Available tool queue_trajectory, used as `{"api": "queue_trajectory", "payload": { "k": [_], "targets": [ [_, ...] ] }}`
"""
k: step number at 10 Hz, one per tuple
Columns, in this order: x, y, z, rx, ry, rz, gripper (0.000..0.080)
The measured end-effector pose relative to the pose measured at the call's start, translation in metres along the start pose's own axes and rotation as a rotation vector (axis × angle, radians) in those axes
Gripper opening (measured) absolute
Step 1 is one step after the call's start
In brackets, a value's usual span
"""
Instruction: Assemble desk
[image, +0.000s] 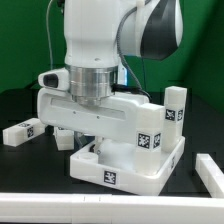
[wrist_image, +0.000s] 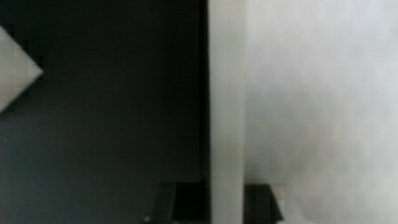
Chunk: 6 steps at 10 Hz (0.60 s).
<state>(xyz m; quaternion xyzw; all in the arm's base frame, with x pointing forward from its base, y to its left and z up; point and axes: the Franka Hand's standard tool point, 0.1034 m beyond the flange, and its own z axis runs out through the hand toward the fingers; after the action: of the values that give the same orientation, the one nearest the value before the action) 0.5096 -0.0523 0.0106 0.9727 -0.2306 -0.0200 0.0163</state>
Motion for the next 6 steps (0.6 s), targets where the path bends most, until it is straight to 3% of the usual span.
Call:
{"api": "queue_trajectory", "payload": {
  "k": [6],
  "targets": [
    [0.0028,-0.001,-0.0001,-0.01,0.002,-0.309,0.0067]
  ]
}}
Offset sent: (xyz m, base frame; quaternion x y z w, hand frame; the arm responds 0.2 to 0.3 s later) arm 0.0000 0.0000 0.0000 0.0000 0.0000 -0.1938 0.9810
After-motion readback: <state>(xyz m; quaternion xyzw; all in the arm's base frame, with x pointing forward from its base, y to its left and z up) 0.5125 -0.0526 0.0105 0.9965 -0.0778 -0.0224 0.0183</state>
